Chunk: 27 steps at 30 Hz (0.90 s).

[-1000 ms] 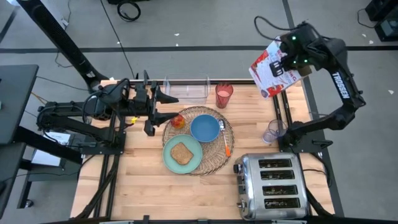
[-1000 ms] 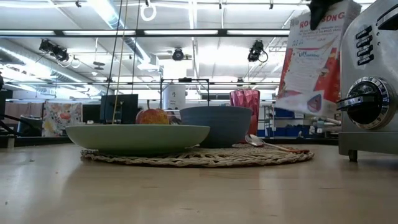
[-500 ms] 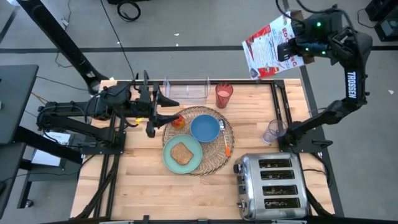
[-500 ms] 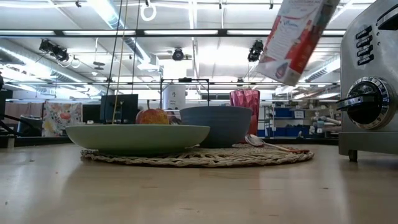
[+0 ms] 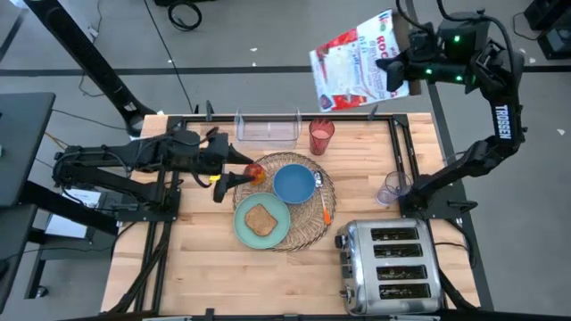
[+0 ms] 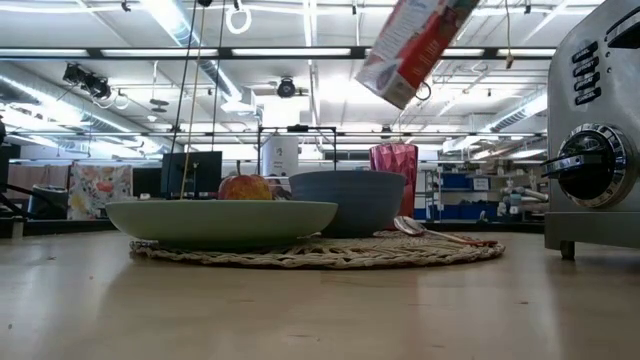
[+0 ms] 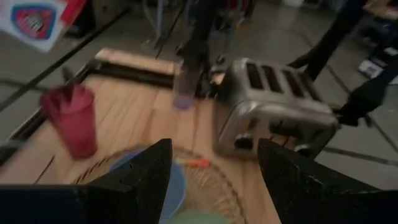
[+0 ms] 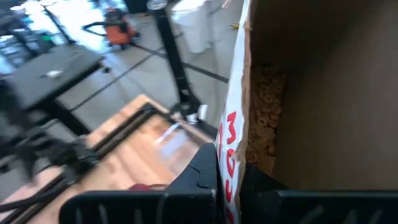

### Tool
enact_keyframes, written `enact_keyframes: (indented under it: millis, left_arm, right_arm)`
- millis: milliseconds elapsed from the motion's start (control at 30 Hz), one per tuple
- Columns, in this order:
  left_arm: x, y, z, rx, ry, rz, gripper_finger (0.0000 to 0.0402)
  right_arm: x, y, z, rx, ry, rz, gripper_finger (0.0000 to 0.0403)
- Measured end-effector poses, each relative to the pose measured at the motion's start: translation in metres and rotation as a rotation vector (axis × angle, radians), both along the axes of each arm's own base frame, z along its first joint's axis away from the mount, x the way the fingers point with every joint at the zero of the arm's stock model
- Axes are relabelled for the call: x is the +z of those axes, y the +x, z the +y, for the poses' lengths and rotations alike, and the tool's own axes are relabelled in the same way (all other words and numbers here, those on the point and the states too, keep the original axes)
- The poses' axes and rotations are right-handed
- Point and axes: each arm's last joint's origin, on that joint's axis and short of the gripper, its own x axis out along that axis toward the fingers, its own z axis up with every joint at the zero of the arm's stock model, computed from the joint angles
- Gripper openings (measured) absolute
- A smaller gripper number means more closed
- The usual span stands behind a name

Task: Arrange a breakfast setting
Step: Pour the cereal into the blue bowl

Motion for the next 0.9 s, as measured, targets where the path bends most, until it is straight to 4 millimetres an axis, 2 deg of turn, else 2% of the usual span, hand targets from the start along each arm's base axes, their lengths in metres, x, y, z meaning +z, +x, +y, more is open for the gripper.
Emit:
enact_keyframes:
  millis: [133,433,733,900]
  left_arm:
    - [0.001,-0.005,0.002,0.055,0.015,0.001,0.0243]
    - [0.030,-0.036,0.019,0.165,0.045,-0.197,0.0243]
    - [0.065,-0.064,0.017,0.144,0.012,-0.521,0.0243]
    - [0.069,-0.072,0.009,0.068,-0.041,-0.565,0.0243]
  right_arm:
    - [-0.002,0.016,0.009,0.093,0.016,-0.004,0.0000]
    - [-0.007,0.062,0.043,0.342,0.043,-0.003,0.0000]
    - [-0.024,0.114,0.097,0.616,0.067,0.054,0.0000]
    - [-0.043,0.145,0.139,0.772,0.090,0.127,0.0000]
